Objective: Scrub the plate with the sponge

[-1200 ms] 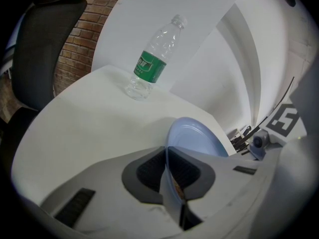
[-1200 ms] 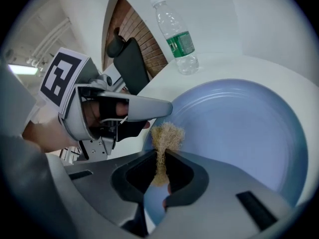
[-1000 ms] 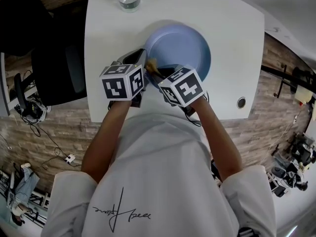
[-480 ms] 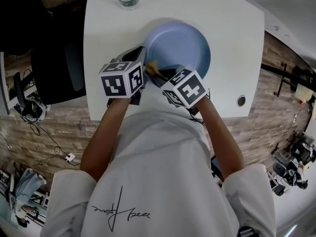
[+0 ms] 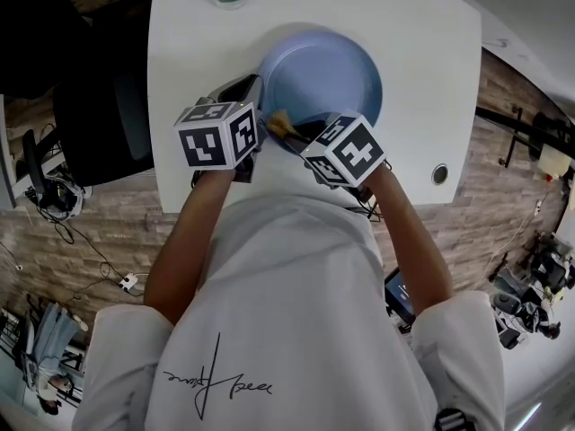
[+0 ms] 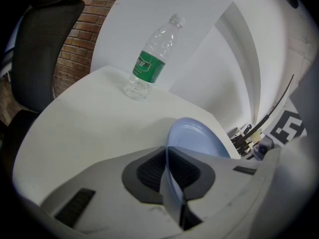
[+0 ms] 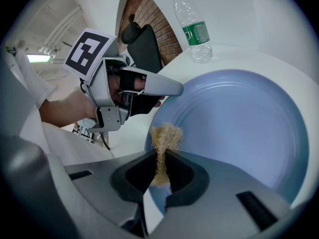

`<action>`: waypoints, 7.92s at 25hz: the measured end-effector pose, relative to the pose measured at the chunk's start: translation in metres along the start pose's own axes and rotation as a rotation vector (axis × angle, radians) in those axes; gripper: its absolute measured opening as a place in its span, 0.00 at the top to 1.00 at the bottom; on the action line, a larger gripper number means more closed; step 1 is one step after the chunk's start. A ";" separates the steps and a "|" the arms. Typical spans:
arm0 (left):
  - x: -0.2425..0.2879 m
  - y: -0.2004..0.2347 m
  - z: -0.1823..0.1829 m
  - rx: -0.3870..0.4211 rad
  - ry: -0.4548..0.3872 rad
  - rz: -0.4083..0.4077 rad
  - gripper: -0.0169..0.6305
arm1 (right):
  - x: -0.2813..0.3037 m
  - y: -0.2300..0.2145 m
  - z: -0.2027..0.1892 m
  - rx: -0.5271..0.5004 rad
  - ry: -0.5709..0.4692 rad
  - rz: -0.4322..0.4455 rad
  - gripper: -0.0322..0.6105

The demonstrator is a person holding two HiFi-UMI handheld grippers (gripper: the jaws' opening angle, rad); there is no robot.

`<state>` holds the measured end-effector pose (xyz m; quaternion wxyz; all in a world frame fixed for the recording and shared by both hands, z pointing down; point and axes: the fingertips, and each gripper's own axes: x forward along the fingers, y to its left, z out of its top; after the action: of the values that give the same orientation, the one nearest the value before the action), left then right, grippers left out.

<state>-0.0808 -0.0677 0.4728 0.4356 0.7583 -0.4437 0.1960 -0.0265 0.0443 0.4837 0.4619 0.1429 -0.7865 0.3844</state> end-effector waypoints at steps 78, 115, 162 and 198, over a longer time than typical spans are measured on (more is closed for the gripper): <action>0.002 -0.002 0.000 0.034 0.013 0.013 0.95 | -0.053 -0.067 -0.060 0.015 0.181 -0.036 0.89; 0.001 -0.003 0.000 0.039 0.014 0.019 0.95 | -0.084 -0.145 -0.030 0.070 0.040 -0.260 0.89; 0.000 -0.003 0.002 0.017 0.002 0.025 0.95 | -0.040 -0.089 0.021 -0.274 -0.024 -0.473 0.89; -0.019 -0.012 0.021 0.170 -0.124 0.028 0.72 | -0.044 -0.020 -0.008 -0.182 -0.115 -0.246 0.89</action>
<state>-0.0823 -0.0732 0.4424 0.3385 0.7969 -0.4622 0.1915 0.0130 0.0310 0.4585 0.4706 0.2175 -0.8199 0.2431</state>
